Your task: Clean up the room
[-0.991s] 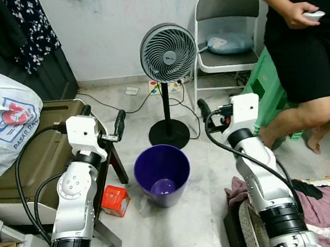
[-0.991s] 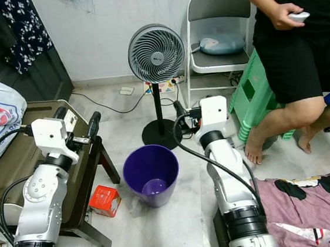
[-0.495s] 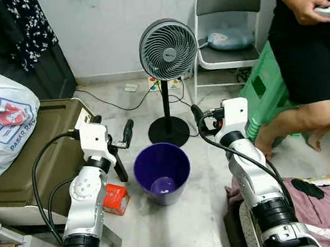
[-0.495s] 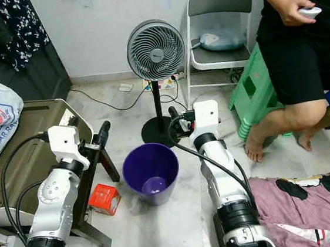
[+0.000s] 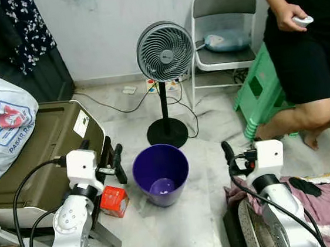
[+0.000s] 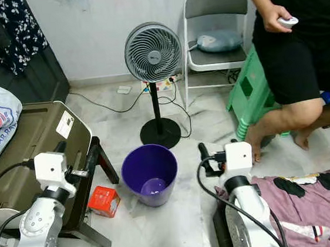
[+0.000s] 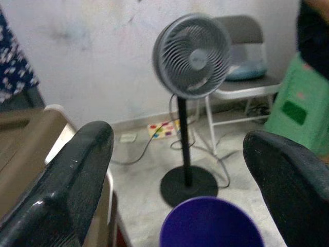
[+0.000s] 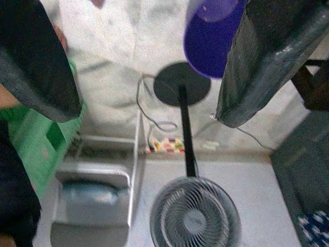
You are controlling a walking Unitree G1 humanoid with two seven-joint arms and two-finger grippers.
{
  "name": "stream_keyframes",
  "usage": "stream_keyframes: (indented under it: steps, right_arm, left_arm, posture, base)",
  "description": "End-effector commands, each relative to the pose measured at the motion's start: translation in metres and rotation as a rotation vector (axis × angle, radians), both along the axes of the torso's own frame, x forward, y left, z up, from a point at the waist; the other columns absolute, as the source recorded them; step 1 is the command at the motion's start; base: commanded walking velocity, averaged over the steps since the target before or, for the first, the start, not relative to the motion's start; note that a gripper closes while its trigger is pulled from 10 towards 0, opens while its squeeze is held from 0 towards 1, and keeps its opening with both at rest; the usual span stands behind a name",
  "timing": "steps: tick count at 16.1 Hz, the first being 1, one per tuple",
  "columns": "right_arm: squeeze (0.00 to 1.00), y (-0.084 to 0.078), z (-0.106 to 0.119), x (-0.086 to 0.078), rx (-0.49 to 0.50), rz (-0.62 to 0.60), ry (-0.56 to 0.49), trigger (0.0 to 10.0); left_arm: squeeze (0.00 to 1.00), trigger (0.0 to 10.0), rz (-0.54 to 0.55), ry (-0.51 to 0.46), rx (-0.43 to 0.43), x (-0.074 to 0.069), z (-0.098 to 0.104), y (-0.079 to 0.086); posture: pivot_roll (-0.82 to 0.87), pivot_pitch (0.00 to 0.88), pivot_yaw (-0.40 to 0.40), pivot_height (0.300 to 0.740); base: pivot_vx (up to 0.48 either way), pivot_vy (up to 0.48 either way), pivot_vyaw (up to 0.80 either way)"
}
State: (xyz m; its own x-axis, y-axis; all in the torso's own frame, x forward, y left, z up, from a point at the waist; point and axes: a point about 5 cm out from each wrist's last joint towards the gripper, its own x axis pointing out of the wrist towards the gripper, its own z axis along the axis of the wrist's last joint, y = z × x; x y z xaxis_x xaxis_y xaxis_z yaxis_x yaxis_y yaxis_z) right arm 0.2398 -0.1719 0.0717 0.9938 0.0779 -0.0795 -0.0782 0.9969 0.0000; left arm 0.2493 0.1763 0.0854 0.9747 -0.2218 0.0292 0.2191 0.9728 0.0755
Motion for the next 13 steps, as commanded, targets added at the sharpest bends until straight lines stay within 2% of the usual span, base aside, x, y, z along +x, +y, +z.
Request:
stream_keyframes:
  steps: [1,5,13]
  right_arm:
    - [0.0,0.007,0.011,0.002,-0.003,0.028,-0.028,10.0]
    - [0.0,0.011,0.02,0.001,0.008,0.039,-0.038,10.0]
    - [0.0,0.013,0.028,0.007,-0.007,0.06,-0.038,10.0]
  left_arm:
    - [0.0,10.0,-0.028,-0.01,-0.007,-0.001,0.008,-0.006]
    - [0.0,10.0,-0.044,-0.012,-0.01,-0.007,0.017,-0.005]
    - [0.0,10.0,-0.049,-0.015,-0.033,0.001,0.025,-0.013]
  posture:
    - [-0.06,0.0,0.055,0.74]
    - [-0.06,0.0,0.042,0.74]
    - [-0.07,0.0,0.033,0.74]
  base:
    - [0.0,0.0,0.0]
    - [0.0,0.0,0.0]
    - [0.0,0.0,0.0]
